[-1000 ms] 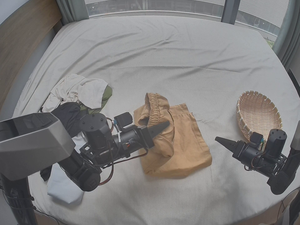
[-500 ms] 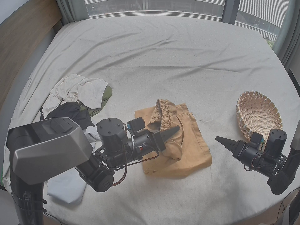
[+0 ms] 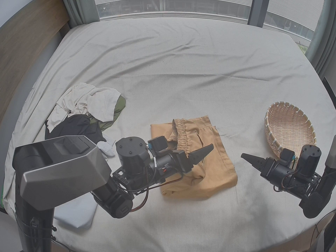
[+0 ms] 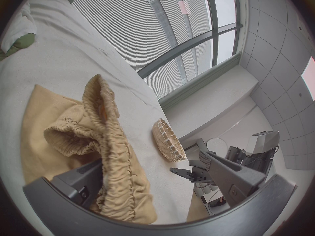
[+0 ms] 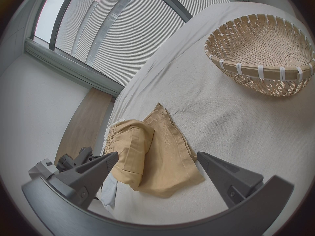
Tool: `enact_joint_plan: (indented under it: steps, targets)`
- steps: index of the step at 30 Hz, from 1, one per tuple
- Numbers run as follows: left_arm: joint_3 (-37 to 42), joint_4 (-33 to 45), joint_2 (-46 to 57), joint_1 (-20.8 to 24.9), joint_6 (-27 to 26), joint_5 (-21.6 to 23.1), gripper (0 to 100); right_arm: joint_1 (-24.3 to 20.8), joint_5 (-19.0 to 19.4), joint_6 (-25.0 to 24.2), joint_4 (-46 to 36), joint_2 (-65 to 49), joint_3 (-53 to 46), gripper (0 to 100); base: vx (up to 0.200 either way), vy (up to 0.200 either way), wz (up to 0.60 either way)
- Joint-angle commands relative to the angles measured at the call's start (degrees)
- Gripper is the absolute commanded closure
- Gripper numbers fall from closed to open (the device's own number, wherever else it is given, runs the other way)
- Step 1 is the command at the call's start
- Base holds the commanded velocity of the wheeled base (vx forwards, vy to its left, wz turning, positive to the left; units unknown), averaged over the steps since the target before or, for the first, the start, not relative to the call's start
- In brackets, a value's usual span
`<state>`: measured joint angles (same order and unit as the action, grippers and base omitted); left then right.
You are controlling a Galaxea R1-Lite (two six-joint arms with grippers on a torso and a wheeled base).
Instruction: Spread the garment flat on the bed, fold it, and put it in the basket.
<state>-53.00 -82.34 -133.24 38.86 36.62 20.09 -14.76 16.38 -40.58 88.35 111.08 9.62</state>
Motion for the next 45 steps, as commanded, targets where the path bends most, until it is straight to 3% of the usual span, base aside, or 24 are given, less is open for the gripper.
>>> enact_joint_plan:
  steps: [1,9,15,45]
  targets:
    - [-1.22,0.33,-0.61,1.65,-0.06,-0.05,0,-0.79,-0.04,-0.20,-0.02,0.28,-0.13,0,0.000,0.000,0.00]
    - [-1.14,0.95,-1.67,1.13,-1.29,-1.19,0,-0.88,-0.04,-0.46,0.07,0.36,-0.39,0,0.000,0.000,0.00]
    - [-3.77,2.00,-1.76,4.38,-1.99,-1.19,0,-1.32,-0.04,-0.46,-0.02,0.36,-0.39,0,0.000,0.000,0.00]
    - [-2.89,1.48,0.53,4.91,-2.08,-2.42,0,-1.94,-0.04,-0.73,0.07,0.54,-1.18,0,0.000,0.000,0.00]
